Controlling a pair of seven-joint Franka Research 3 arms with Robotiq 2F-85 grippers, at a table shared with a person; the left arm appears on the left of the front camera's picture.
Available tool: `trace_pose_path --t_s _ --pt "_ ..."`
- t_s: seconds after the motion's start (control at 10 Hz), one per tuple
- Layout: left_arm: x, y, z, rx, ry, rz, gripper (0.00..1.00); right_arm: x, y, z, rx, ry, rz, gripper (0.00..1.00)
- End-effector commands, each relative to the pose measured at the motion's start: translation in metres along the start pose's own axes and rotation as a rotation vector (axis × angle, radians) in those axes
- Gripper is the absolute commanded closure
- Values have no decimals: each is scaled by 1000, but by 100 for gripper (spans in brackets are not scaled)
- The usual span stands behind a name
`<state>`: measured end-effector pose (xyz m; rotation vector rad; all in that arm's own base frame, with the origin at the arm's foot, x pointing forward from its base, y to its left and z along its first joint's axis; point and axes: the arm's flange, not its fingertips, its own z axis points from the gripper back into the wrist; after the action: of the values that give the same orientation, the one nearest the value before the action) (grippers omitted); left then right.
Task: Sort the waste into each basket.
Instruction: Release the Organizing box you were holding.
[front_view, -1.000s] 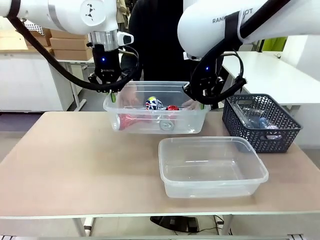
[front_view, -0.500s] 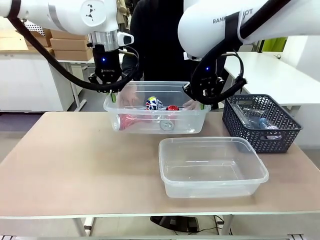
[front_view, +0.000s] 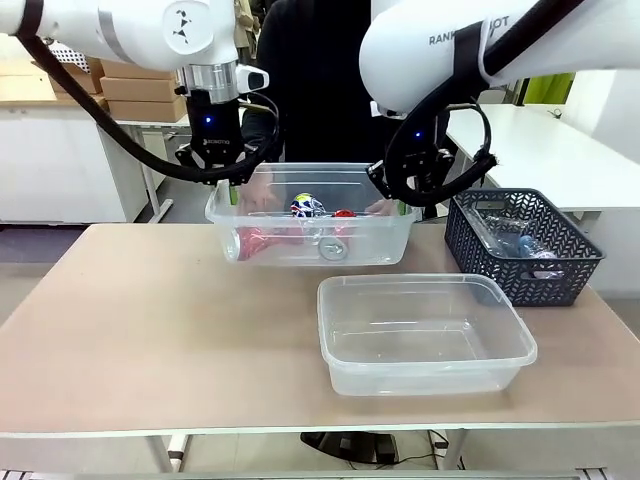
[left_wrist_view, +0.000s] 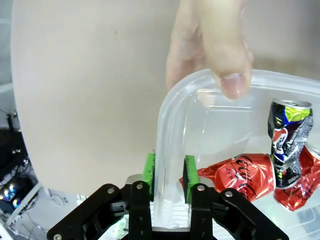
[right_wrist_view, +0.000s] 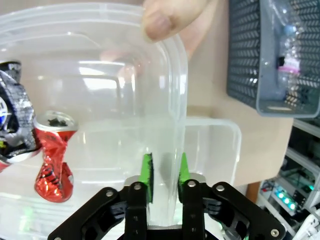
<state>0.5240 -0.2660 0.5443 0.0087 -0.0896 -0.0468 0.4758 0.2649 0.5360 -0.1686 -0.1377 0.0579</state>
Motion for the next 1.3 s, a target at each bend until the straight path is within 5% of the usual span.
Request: trace_pose_path --t_s 0.0,0.9,1.0,1.2 --pt "-13 3 11 -7 -71 -20 0 -10 -8 2 12 -54 -38 0" --pt "-30 12 21 -53 -107 -27 0 -16 -27 7 59 -108 -113 0" --pt "-23 5 27 -24 -111 0 0 -13 -21 1 -19 -70 -137 0" --pt "-23 5 27 -24 -111 0 0 -9 -22 14 28 -90 -73 0"
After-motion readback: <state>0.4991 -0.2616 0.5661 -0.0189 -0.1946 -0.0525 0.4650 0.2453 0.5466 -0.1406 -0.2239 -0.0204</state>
